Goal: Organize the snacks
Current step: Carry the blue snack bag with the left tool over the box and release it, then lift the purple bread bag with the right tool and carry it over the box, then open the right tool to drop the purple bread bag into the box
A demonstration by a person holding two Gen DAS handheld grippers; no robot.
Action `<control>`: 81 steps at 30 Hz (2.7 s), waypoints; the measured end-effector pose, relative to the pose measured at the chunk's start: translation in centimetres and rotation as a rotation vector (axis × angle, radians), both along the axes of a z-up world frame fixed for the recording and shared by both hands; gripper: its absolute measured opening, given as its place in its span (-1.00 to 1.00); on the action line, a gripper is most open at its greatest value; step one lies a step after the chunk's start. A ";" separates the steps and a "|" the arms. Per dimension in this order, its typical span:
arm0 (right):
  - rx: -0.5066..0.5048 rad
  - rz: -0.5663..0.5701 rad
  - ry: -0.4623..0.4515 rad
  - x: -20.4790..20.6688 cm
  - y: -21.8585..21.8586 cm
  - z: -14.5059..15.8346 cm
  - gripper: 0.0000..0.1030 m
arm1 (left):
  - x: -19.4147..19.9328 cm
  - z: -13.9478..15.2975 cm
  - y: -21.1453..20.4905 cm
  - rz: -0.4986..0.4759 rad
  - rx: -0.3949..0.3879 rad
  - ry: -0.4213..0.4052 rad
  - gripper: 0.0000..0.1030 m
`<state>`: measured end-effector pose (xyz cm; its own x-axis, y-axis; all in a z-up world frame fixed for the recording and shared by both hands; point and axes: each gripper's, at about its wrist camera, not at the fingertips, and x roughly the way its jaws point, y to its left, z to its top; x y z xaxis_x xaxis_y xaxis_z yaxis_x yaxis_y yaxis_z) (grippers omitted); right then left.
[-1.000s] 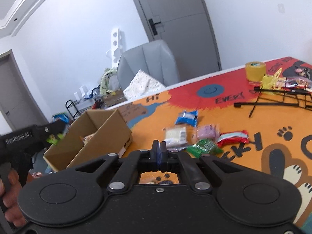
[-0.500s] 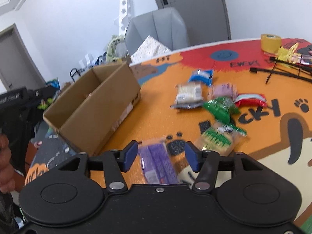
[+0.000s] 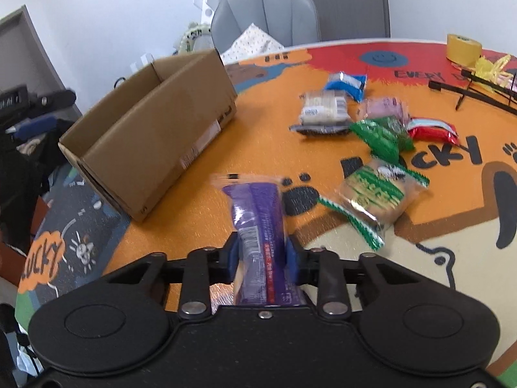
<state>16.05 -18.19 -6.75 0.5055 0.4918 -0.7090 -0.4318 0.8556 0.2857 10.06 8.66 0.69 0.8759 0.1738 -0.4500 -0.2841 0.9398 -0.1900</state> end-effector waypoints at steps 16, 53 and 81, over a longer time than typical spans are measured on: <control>-0.001 -0.015 -0.065 0.1 1.7 1.2 0.42 | -2.2 -0.3 0.7 0.000 -0.031 -0.007 0.38; 0.129 0.026 -0.190 2.1 5.3 8.6 -0.43 | -4.5 -0.7 2.8 0.042 -0.055 -0.032 0.54; 0.162 0.005 -0.174 4.8 12.5 9.8 -0.07 | -6.0 -0.9 7.3 0.117 -0.099 -0.053 0.54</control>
